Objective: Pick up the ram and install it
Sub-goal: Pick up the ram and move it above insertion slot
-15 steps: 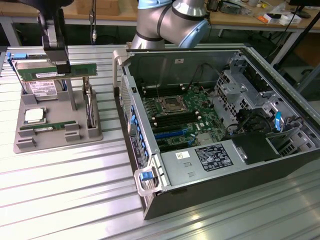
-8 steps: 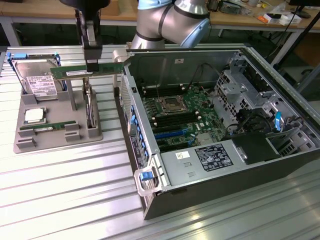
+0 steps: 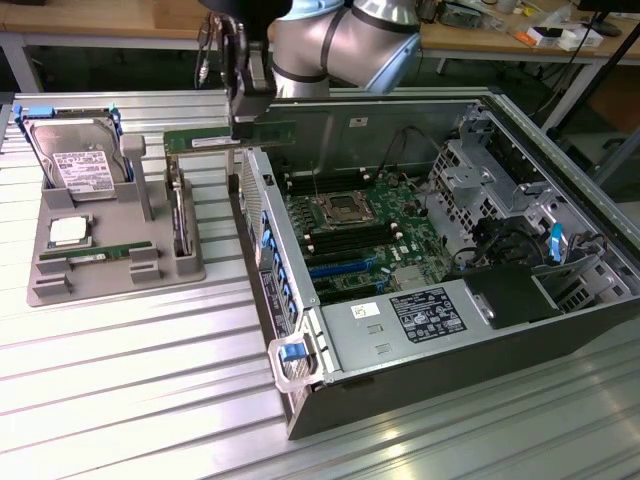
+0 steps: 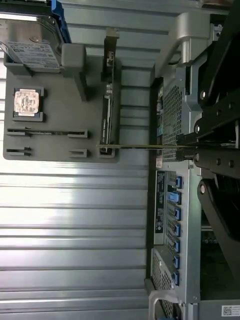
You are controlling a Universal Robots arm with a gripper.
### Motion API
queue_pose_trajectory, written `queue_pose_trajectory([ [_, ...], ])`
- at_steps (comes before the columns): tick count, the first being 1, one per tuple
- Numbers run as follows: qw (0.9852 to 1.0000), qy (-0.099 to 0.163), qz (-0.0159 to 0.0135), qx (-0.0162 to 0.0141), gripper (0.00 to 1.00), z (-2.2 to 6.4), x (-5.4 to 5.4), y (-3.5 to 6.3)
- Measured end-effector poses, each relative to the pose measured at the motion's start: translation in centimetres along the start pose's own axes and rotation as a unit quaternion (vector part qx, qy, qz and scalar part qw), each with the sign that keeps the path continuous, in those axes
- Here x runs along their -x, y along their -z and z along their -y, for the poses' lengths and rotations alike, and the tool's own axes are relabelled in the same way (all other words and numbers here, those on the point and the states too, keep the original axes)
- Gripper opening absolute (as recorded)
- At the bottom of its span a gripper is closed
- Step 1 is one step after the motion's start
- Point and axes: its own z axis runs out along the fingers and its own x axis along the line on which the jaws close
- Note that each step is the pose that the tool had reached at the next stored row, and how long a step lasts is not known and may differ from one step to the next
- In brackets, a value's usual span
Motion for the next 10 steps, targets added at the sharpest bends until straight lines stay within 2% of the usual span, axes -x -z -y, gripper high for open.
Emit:
queue_pose_trajectory([
  [6,1.0,0.0,0.0,0.0,0.13,3.0,-0.1,0.02],
  [8,1.0,0.0,0.0,0.0001,0.13,5.14,-0.2,0.02],
  [10,1.0,0.0,0.0,0.0001,0.13,6.23,-0.2,0.01],
])
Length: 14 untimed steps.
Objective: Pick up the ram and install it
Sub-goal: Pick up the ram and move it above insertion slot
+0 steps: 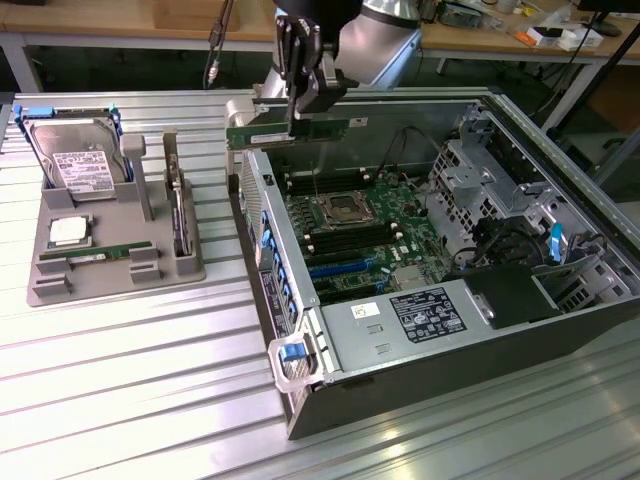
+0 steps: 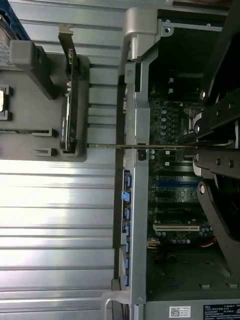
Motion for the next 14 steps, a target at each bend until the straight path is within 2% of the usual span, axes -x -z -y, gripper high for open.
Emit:
queue_pose_trajectory([
  [3,1.0,0.0,0.0,0.0,0.13,1.44,0.0,0.0],
  [13,1.0,0.0,-0.0001,0.0009,0.13,8.48,-0.3,0.04],
  [14,1.0,0.0,0.0,0.0013,0.13,8.51,-0.3,0.03],
])
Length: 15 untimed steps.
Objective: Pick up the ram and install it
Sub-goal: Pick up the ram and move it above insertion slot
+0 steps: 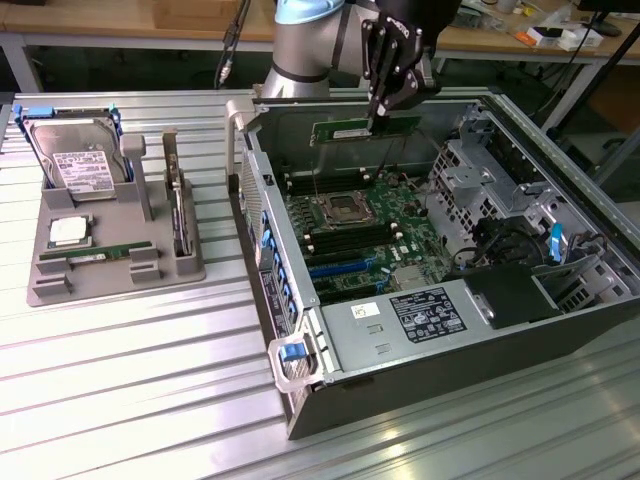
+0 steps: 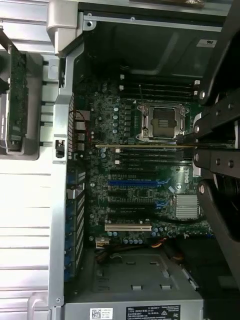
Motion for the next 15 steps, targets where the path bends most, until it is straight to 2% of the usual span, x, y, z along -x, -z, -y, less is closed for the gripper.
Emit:
queue_pose_trajectory([
  [6,1.0,0.0,0.0,0.0001,0.13,0.02,0.01,0.01],
  [7,1.0,0.0,0.0,0.0005,0.13,0.09,0.01,0.08],
  [9,1.0,0.0,0.0001,0.0042,0.13,0.87,-0.01,0.67],
  [15,1.0,0.0,0.0001,0.0047,0.13,0.91,-0.01,0.68],
])
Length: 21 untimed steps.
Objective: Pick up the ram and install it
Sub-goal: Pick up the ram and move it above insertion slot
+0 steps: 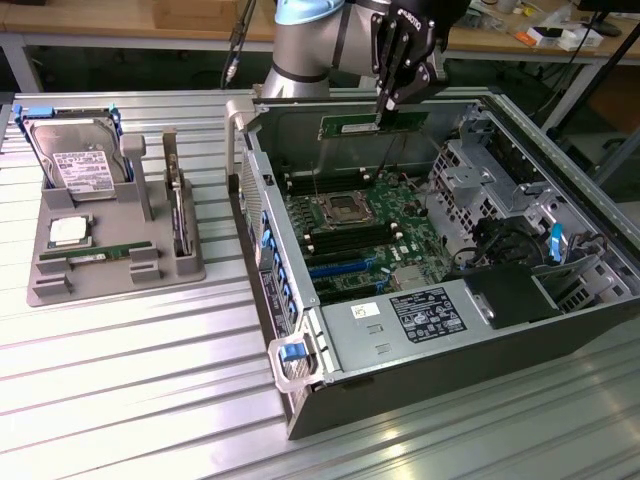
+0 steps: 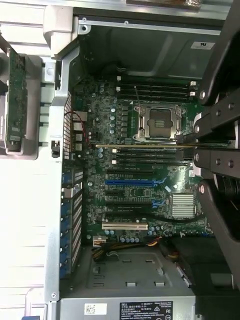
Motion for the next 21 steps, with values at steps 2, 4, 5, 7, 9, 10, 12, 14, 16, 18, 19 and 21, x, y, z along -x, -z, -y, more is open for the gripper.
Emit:
queue_pose_trajectory([
  [2,1.0,0.0,-0.0001,-0.0015,0.13,0.01,0.0,-0.11],
  [4,1.0,0.0,-0.0001,-0.0033,0.13,0.01,0.0,-0.22],
  [5,1.0,0.0,-0.0002,-0.0038,0.13,0.01,0.0,-0.28],
  [7,1.0,0.0,-0.0002,-0.004,0.13,0.01,0.0,-0.29],
  [9,1.0,0.0,-0.0002,-0.004,0.13,0.01,0.0,-0.3],
  [10,1.0,0.0,-0.0001,-0.0041,0.13,0.01,0.0,-0.3],
  [12,1.0,0.0,-0.0001,-0.0044,0.13,0.01,0.0,-0.49],
  [14,1.0,0.0,-0.0001,-0.0052,0.13,0.02,0.0,-0.94],
  [16,1.0,0.0,-0.0002,-0.0055,0.13,0.03,0.0,-1.48],
  [18,1.0,0.0,-0.0002,-0.0056,0.13,0.06,0.0,-1.88],
  [19,1.0,0.0,-0.0002,-0.0056,0.13,0.07,0.0,-2.06],
  [21,1.0,0.0,-0.0002,-0.0057,0.13,0.08,0.0,-2.27],
])
